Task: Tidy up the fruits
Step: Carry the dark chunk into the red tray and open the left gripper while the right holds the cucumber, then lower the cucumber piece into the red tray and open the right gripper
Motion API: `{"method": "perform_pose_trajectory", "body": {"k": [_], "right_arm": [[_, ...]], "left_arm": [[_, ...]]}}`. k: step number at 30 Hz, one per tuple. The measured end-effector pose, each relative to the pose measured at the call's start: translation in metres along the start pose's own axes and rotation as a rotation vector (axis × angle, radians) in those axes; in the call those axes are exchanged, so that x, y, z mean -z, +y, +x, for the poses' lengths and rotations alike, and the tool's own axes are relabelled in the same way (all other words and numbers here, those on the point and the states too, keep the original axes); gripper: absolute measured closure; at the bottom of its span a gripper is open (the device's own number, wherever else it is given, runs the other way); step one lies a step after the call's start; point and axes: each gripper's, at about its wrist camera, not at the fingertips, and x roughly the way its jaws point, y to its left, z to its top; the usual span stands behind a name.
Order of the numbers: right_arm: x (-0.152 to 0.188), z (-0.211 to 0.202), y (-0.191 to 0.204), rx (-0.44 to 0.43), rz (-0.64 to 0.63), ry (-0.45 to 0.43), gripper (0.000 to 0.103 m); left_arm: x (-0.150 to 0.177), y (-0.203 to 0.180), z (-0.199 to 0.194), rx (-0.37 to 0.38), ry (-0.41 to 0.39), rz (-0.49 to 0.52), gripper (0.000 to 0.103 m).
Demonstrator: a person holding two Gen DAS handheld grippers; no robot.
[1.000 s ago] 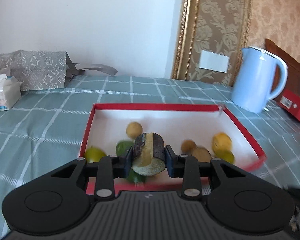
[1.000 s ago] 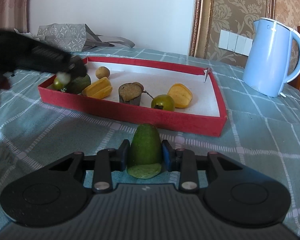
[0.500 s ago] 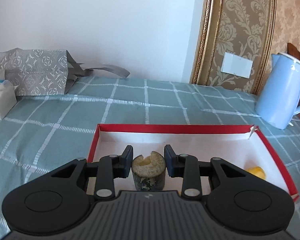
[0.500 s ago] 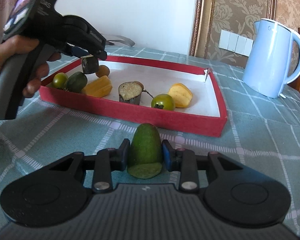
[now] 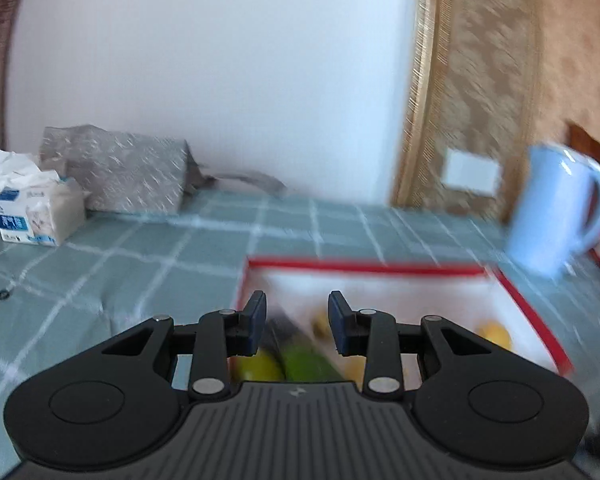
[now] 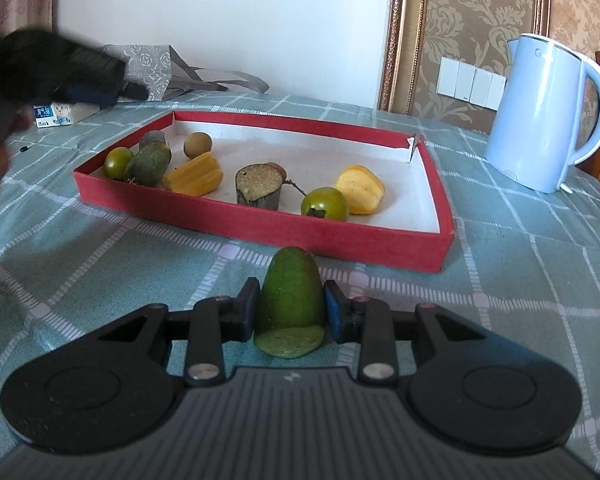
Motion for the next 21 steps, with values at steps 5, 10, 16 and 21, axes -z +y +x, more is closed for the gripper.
{"method": "perform_pose_trajectory", "body": {"k": [5,10,16,21], "right_arm": [[0.000,-0.001,-0.001,-0.001,0.010,-0.001,0.072],[0.001,-0.001,-0.002,0.003,0.016,-0.004,0.072],[0.001,-0.005,-0.003,0.023,0.032,-0.021,0.071],[0.002,-0.005,-0.004,0.021,0.035,-0.021,0.071]], "left_arm": [[0.038,-0.009,-0.020,0.079,0.079,0.038,0.070],[0.054,-0.017,-0.022,0.111,0.121,0.074,0.070],[0.066,-0.019,-0.013,0.103,0.178,0.083,0.070],[0.069,-0.023,-0.014,0.098,0.173,0.106,0.070]]}}
